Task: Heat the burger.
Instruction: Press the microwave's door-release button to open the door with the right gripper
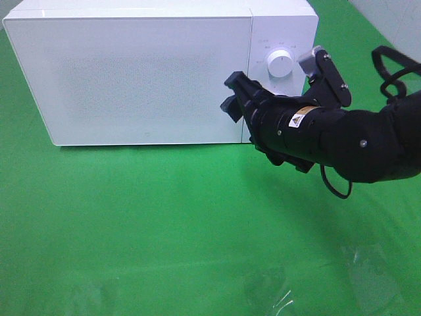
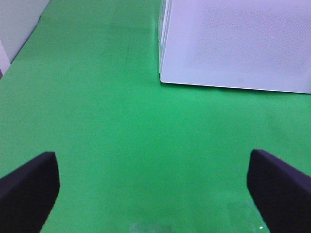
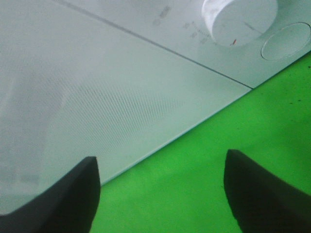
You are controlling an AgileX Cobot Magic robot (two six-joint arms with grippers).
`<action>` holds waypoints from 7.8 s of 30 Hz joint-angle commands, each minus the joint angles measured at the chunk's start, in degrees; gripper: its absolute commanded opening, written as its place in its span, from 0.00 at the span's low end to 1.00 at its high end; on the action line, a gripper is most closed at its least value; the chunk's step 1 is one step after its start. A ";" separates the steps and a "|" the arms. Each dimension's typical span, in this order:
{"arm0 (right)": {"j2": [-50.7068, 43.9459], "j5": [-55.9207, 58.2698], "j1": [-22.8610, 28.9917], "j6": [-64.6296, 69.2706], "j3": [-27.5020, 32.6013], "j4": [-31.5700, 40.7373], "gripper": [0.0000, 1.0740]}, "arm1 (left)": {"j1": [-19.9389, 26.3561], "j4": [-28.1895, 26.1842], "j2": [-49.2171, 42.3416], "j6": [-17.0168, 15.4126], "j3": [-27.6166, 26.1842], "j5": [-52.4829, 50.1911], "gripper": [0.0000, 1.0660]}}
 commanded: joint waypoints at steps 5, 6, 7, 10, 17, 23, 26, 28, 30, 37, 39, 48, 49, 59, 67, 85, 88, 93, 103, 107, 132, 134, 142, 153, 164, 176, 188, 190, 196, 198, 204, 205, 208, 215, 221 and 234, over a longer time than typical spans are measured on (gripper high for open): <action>-7.96 17.07 -0.52 -28.36 -0.06 -1.72 0.63 | 0.06 0.00 -1.43 -0.11 0.11 -0.40 0.92; -8.94 19.14 -1.15 -31.00 -0.23 -1.83 0.63 | 0.06 0.00 -1.43 -0.11 0.11 -0.40 0.92; -8.94 19.14 -1.15 -31.00 -0.23 -1.83 0.63 | 0.06 0.00 -1.43 -0.11 0.11 -0.40 0.92; -12.09 30.14 -4.07 -36.61 -2.06 -5.73 0.63 | 0.06 0.00 -1.43 -0.11 0.11 -0.40 0.92; -16.79 49.22 -7.62 -36.90 -6.30 -17.07 0.63 | 0.06 0.00 -1.43 -0.11 0.11 -0.40 0.92; -24.24 65.32 -7.62 -36.96 -9.00 -21.26 0.63 | 0.06 0.00 -1.43 -0.11 0.11 -0.40 0.92; -26.87 68.47 -7.62 -37.01 -8.88 -21.26 0.63 | 0.06 0.00 -1.43 -0.11 0.11 -0.40 0.92; -27.79 69.90 -7.62 -37.01 -8.88 -21.26 0.63 | 0.06 0.00 -1.43 -0.11 0.11 -0.40 0.92; -31.86 76.32 -7.56 -37.07 -8.88 -21.26 0.63 | 0.06 0.00 -1.43 -0.11 0.11 -0.40 0.92; -37.87 84.80 -7.56 -37.36 -8.88 -21.26 0.63 | 0.06 0.00 -1.43 -0.11 0.11 -0.40 0.92; -39.53 87.15 -7.56 -37.36 -8.88 -21.26 0.63 | 0.06 0.00 -1.43 -0.11 0.11 -0.40 0.92; -48.41 93.91 -7.56 -37.64 -8.88 -21.31 0.63 | 0.06 0.00 -1.43 -0.11 0.11 -0.40 0.92; -48.41 93.91 -7.56 -37.64 -8.88 -21.31 0.63 | 0.06 0.00 -1.43 -0.11 0.11 -0.40 0.92; -60.50 95.00 -7.62 -38.90 -7.96 -21.26 0.63 | 0.06 0.00 -1.43 -0.11 0.11 -0.40 0.92; -70.47 94.82 -13.75 -39.13 -1.15 -20.91 0.63 | 0.06 0.00 -1.43 -0.11 0.11 -0.40 0.92; -94.31 91.96 -31.68 -41.02 7.56 -20.40 0.62 | 0.06 0.00 -1.43 -0.11 0.11 -0.40 0.92; -95.23 91.96 -32.43 -40.57 8.48 -19.94 0.62 | 0.06 0.00 -1.43 -0.11 0.11 -0.40 0.92; -98.43 89.67 -33.98 -40.39 8.59 -19.42 0.62 | 0.06 -0.06 -1.15 -0.11 0.11 -0.40 0.92; -100.10 87.38 -35.18 -40.22 10.43 -19.25 0.62 | 0.06 -0.06 -1.09 -0.06 0.11 -0.40 0.92; -100.10 87.38 -35.18 -40.22 10.43 -19.25 0.62 | 0.06 -0.06 -1.09 -0.06 0.11 -0.40 0.92; -99.98 79.70 -35.18 -37.99 9.00 -19.25 0.62 | 0.06 -0.06 -1.09 -0.06 0.11 -0.40 0.92; -99.06 77.29 -35.18 -37.99 9.11 -19.31 0.62 | 0.06 -0.06 -1.09 -0.06 0.11 -0.40 0.92; -91.62 66.58 -34.84 -38.04 13.29 -19.25 0.62 | 0.06 -0.06 -1.09 -0.06 0.11 -0.40 0.92; -82.56 47.33 -34.84 -38.04 20.17 -19.25 0.62 | 0.06 -0.06 -1.09 -0.06 0.11 -0.40 0.92; -67.32 32.72 -34.84 -38.04 22.23 -19.25 0.60 | 0.06 -0.06 -1.09 -0.06 0.11 -0.40 0.92; -46.35 6.53 -34.84 -36.73 22.23 -18.16 0.60 | 0.06 -0.06 -1.09 -0.06 0.11 -0.40 0.92; -24.98 -19.19 -30.02 -41.08 22.23 -15.58 0.60 | 0.06 -0.06 -1.09 -0.06 0.11 -0.40 0.92; -21.77 -21.60 -27.22 -43.83 22.23 -13.12 0.60 | 0.06 -0.06 -1.09 -0.06 0.11 -0.40 0.92; -15.30 -27.67 -19.54 -47.04 22.23 -3.61 0.60 | 0.06 -0.06 -1.09 -0.06 0.11 -0.40 0.92; -13.35 -29.11 -17.07 -47.27 22.23 -0.74 0.60 | 0.06 -0.06 -1.09 -0.06 0.11 -0.40 0.92; -8.02 -34.21 -6.25 -48.76 21.94 8.71 0.60 | 0.06 -0.06 -1.09 -0.06 0.11 -0.40 0.92; -8.02 -34.21 -6.25 -48.76 21.94 8.71 0.60 | 0.06 -0.06 -1.09 -0.06 0.11 -0.40 0.92; -5.73 -36.04 -1.03 -49.39 21.94 11.40 0.60 | 0.06 -0.06 -1.09 -0.06 0.11 -0.40 0.92; -3.44 -37.64 7.05 -49.56 21.89 17.19 0.60 | 0.06 -0.06 -1.09 -0.06 0.11 -0.40 0.92; -3.44 -37.87 11.34 -50.36 21.89 20.40 0.60 | 0.06 -0.06 -1.09 -0.06 0.11 -0.40 0.92; -3.44 -37.07 11.97 -12.95 21.89 21.31 0.56 | 0.06 -0.06 -1.09 -0.06 0.11 -0.40 0.92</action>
